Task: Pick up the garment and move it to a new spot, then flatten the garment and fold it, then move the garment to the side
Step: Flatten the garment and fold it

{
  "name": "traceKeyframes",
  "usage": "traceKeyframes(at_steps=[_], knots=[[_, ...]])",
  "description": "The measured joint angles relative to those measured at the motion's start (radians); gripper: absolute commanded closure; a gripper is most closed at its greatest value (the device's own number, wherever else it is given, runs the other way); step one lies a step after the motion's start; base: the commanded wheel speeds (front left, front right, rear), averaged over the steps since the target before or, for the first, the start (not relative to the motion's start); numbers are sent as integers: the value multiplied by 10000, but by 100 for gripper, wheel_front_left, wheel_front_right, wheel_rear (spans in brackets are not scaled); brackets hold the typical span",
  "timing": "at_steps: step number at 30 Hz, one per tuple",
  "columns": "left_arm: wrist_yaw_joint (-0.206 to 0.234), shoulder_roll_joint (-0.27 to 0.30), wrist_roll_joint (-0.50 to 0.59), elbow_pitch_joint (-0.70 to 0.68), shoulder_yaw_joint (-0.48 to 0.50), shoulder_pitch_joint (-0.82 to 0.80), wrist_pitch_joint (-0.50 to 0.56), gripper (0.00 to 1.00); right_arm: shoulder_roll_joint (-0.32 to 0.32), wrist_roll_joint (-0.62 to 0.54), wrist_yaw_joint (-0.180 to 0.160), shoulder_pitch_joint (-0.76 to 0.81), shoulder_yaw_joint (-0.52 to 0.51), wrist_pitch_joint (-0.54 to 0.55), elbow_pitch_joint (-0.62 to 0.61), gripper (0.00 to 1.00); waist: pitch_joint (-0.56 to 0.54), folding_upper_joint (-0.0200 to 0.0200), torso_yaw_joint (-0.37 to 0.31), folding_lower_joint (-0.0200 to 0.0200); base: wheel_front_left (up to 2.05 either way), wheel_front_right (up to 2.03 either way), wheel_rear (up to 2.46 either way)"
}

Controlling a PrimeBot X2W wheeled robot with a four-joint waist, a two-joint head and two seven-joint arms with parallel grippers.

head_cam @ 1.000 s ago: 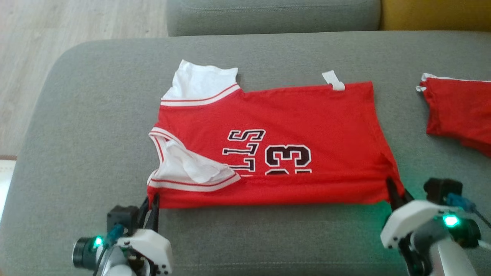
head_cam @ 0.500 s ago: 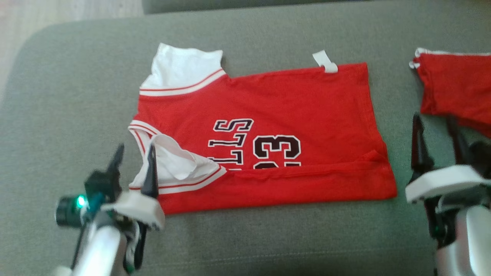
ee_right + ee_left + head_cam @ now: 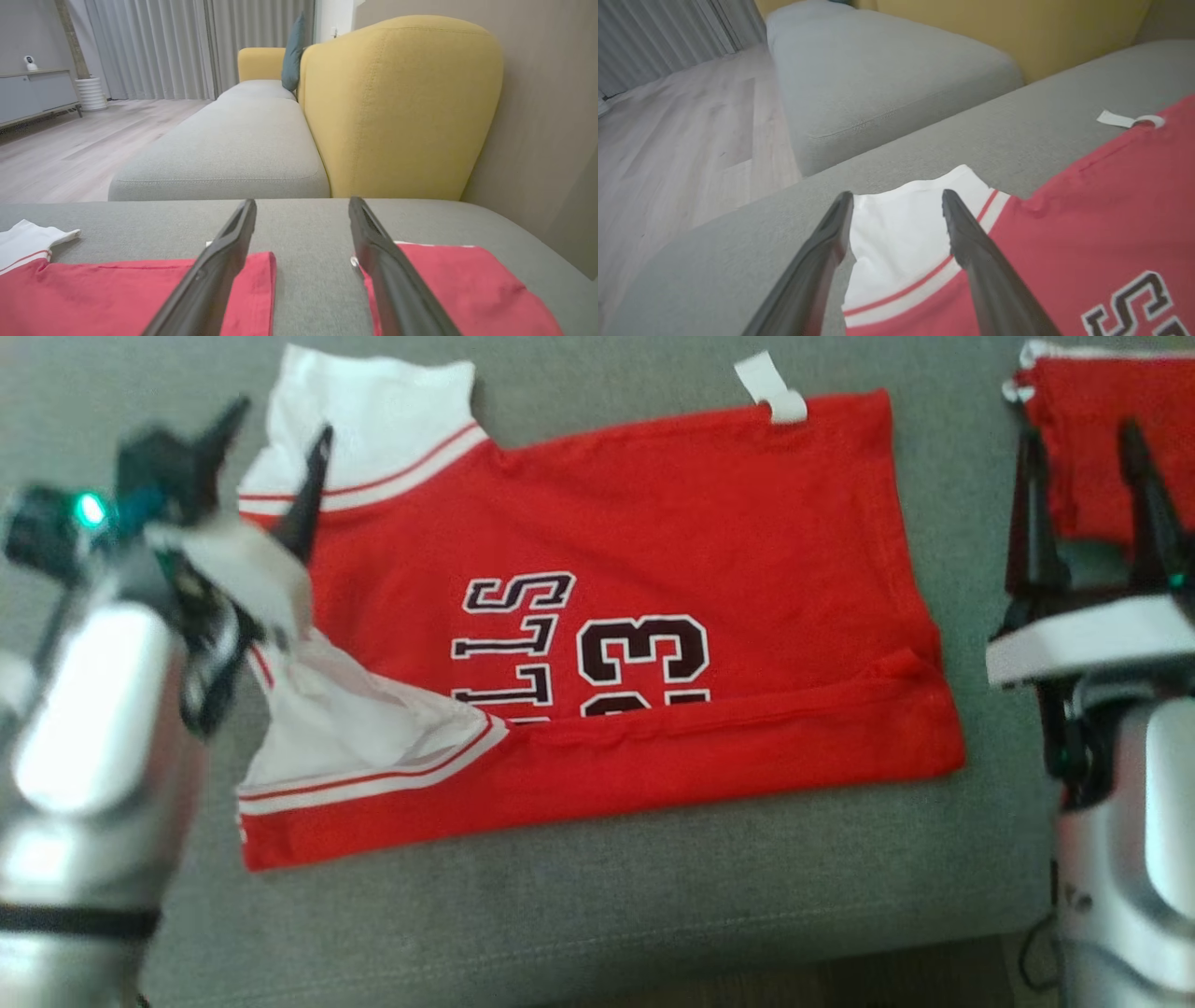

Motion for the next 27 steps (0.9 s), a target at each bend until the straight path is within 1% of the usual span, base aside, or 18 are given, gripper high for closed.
traceKeyframes(at_steps=[1, 4, 7, 11, 13, 16, 21, 24, 27], knots=[[0, 0, 0, 0, 0, 0, 0, 0, 0, 0, 0, 0, 0, 0, 0, 0, 0, 0, 0, 0, 0, 0, 0], [-305, 412, -176, 844, -311, -1116, 882, 0, 0, 0, 0, -576, 314, 10, -65, 0, 458, 0, -216, 0, 0, 0, 0], [-322, 869, -512, 1674, -646, -2157, 1634, 0, -6, -42, 0, -1080, 550, 13, -151, 0, 910, 0, -468, 1, 0, 0, 0], [-387, 1521, -1175, 2483, -1630, -3762, 2696, 0, -10, -73, 0, -1786, 715, 88, -215, 0, 1512, 0, -848, 1, 0, 0, 0], [-395, 1829, -1375, 2786, -2096, -4354, 3022, 0, -12, -73, 0, -2149, 719, 88, -232, 0, 1760, 0, -1048, 1, 0, 0, 0], [-395, 2186, -1622, 3200, -2711, -4828, 3227, 0, -15, -73, 0, -2465, 761, 86, -270, 0, 2077, 0, -1307, 0, 0, 0, 0], [-395, 2487, -1873, 3745, -3302, -5353, 3160, 0, -15, -73, 0, -2482, 907, 84, -278, 0, 2400, 0, -1594, -2, 0, 0, 0], [-395, 2508, -1962, 4050, -3643, -5699, 3087, 0, -15, -75, 0, -2482, 968, 84, -278, 0, 2470, 0, -1652, -1, 0, 0, 0], [-382, 2491, -2431, 4165, -3925, -5731, 3089, 0, -15, -84, 0, -2481, 980, 84, -274, 0, 2456, 0, -1634, -2, 0, 0, 0]])
